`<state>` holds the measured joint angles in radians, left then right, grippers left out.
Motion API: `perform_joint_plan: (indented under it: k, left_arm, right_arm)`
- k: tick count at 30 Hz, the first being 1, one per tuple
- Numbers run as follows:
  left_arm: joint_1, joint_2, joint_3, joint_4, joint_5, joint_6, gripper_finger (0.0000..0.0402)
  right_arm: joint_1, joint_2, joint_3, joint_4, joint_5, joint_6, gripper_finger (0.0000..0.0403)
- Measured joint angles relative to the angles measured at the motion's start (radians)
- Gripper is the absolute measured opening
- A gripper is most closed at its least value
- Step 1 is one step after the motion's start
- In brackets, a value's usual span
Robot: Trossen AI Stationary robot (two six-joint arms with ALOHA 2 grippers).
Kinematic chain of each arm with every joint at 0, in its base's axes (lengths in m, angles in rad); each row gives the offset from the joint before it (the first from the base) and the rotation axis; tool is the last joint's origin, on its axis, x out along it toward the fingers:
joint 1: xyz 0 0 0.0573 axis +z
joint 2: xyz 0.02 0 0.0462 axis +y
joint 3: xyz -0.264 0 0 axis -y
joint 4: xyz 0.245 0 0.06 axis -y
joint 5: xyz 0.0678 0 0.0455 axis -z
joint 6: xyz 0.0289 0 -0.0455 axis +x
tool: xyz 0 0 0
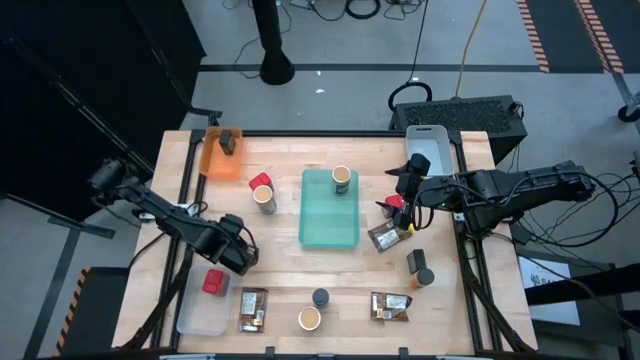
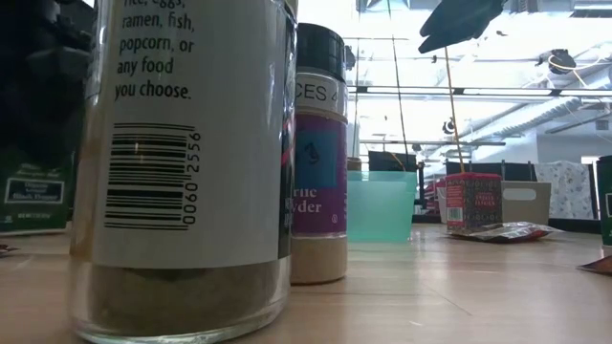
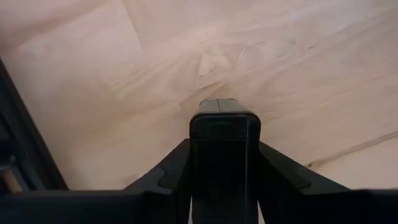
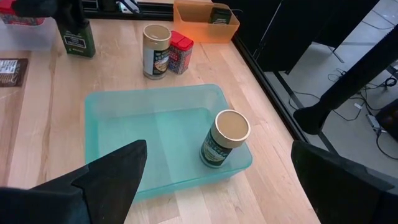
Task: Sort spices by type
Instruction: Put the left black seasoning can into the orange bin
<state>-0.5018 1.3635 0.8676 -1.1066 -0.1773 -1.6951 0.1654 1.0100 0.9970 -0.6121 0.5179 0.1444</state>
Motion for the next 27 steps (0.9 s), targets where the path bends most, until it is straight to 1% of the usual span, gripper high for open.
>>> perform_joint_plan:
  k: [3, 6, 9, 12, 16, 20, 24, 27]
  left_arm:
    - [0.017, -0.018, 0.044, -0.058, -0.037, 0.008, 0.0132]
    - [0.052, -0.047, 0.103, -0.131, -0.07, 0.048, 0.0132]
    - [0.115, -0.084, 0.159, -0.199, -0.128, 0.113, 0.0132]
    - [0.208, -0.124, 0.208, -0.242, -0.178, 0.221, 0.0132]
    - [0.372, -0.169, 0.23, -0.241, -0.221, 0.406, 0.0132]
    - [0.575, -0.194, 0.233, -0.235, -0.241, 0.608, 0.0132]
    - [0.792, -0.202, 0.233, -0.203, -0.241, 0.825, 0.0132]
    - [0.941, -0.204, 0.233, -0.154, -0.206, 0.973, 0.0132]
  right_arm:
    - [0.0, 0.0, 0.0, -0.003, 0.0, 0.0, 0.0384]
    - [0.0, 0.0, 0.0, -0.01, 0.0, 0.0, 0.0384]
    - [0.0, 0.0, 0.0, -0.01, 0.0, 0.0, 0.0384]
    - [0.0, 0.0, 0.0, -0.009, 0.0, -0.007, 0.0384]
    - [0.0, 0.0, 0.0, -0.005, 0.0, -0.018, 0.0384]
    - [0.0, 0.0, 0.0, 0.001, 0.0, -0.026, 0.0384]
    - [0.0, 0.0, 0.0, 0.007, 0.0, -0.03, 0.0384]
    - [0.0, 0.0, 0.0, 0.007, 0.0, -0.029, 0.0384]
